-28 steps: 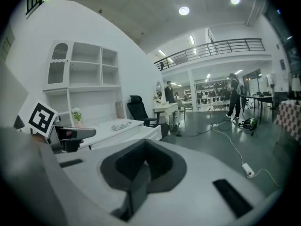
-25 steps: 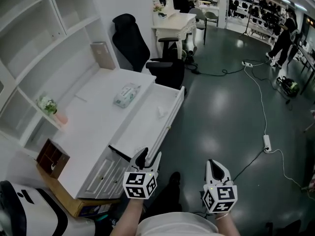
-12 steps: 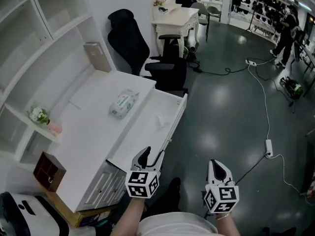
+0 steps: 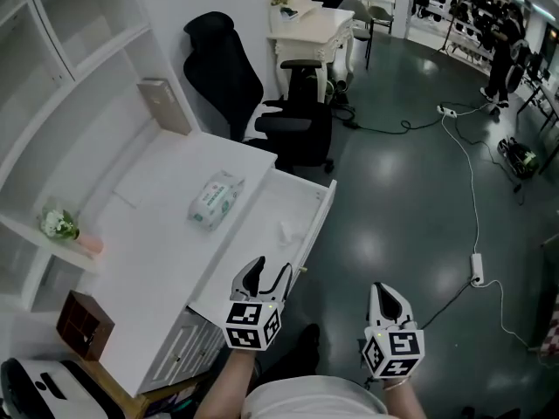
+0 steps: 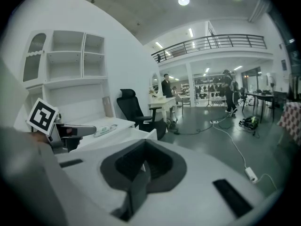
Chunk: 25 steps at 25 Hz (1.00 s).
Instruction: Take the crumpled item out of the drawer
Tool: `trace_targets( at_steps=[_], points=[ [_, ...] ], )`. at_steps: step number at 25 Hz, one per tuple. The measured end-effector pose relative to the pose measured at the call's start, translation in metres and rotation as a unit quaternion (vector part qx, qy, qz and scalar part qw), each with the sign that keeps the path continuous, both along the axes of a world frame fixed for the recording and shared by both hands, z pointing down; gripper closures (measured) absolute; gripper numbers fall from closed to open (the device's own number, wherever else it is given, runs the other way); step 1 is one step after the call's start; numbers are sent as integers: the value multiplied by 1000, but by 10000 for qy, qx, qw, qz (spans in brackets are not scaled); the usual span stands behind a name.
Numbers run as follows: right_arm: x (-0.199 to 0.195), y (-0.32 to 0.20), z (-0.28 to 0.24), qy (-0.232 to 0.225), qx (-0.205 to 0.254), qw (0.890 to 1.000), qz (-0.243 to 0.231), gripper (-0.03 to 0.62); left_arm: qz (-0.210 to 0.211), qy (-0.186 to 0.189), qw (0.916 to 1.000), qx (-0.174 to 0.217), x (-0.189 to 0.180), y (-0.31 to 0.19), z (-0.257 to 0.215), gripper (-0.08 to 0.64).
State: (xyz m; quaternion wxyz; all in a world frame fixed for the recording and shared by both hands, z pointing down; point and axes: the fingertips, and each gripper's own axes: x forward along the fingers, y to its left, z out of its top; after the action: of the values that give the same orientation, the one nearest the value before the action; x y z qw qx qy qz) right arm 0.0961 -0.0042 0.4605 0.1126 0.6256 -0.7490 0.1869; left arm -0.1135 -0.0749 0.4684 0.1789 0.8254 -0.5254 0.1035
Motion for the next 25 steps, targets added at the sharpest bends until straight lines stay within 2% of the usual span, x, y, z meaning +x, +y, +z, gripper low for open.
trace_targets(
  at_steps=[15, 25],
  points=[
    [-6, -52, -7, 101, 61, 9999, 8, 591, 65, -2, 10000, 47, -2, -61, 0, 344],
    [-8, -83, -13, 133, 220, 9996, -151, 591, -88, -102, 9999, 59, -7, -89, 1, 344]
  ],
)
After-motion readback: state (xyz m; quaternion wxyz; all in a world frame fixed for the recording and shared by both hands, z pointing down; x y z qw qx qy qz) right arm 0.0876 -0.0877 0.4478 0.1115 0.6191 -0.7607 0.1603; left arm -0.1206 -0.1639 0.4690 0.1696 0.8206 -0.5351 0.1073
